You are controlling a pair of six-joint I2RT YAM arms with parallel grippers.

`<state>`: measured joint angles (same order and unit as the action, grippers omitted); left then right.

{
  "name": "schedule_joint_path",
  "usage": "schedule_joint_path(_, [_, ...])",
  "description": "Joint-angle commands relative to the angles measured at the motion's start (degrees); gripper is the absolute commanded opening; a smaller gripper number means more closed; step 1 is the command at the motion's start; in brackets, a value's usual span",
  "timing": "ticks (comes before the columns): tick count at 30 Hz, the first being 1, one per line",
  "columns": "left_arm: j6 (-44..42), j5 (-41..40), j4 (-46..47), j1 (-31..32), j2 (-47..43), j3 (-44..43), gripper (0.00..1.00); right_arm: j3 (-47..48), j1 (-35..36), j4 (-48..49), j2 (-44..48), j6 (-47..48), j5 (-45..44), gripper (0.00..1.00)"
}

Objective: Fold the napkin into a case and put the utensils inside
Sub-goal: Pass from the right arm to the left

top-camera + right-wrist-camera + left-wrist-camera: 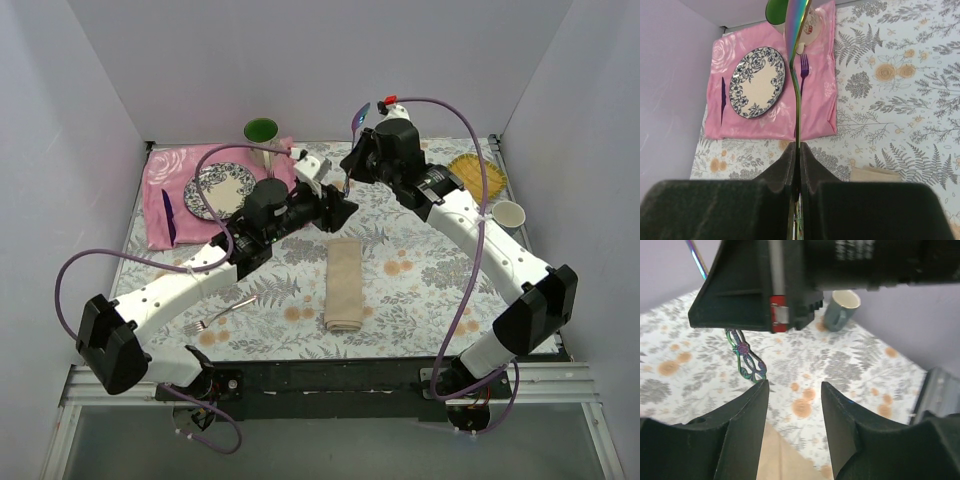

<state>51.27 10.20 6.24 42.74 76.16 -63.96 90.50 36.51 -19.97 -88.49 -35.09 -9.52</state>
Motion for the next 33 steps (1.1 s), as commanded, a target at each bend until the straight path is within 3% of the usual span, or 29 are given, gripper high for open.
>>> schedule_joint_path(1, [-17.0,-12.7,2.4,3.9,-3.0,3.1,0.46,3.0,0.1,-0.4,-0.7,-5.5,-1.8,0.01])
schedule_joint_path(7, [-29.7,-19.3,6.0,7.3,-0.8,4.6,0.43,2.2,0.2,-1.4,0.2,-6.7,0.1,0.01])
schedule_joint_path(19, [-37.9,-25.2,7.4,8.5,3.4,3.4,0.33,1.8,1.9,-2.5,0.1,-8.7,-0.1,0.01])
schedule_joint_path(25, [-42.8,-29.5,12.8,8.9,3.9,4.5,0.30,1.6,2.1,-3.2,-0.1,-11.1,-0.6,0.01])
schedule_joint_path(29, [-30.9,-23.4,0.2,4.0,-3.2,1.7,0.34,1.3,1.5,1.2,0.6,0.6,0.8,0.01])
schedule_joint_path(30, [-23.8,-13.9,-2.9,1.8,-5.8,1.7,0.44,-0.4,-0.2,4.4,1.9,2.7,2.8,0.01])
schedule_joint_path(33, [-8.8,-0.5,-11.3,-7.8,-11.6,0.1,0.59,-5.3,-1.5,12.3,6.7,8.6,8.8,0.01])
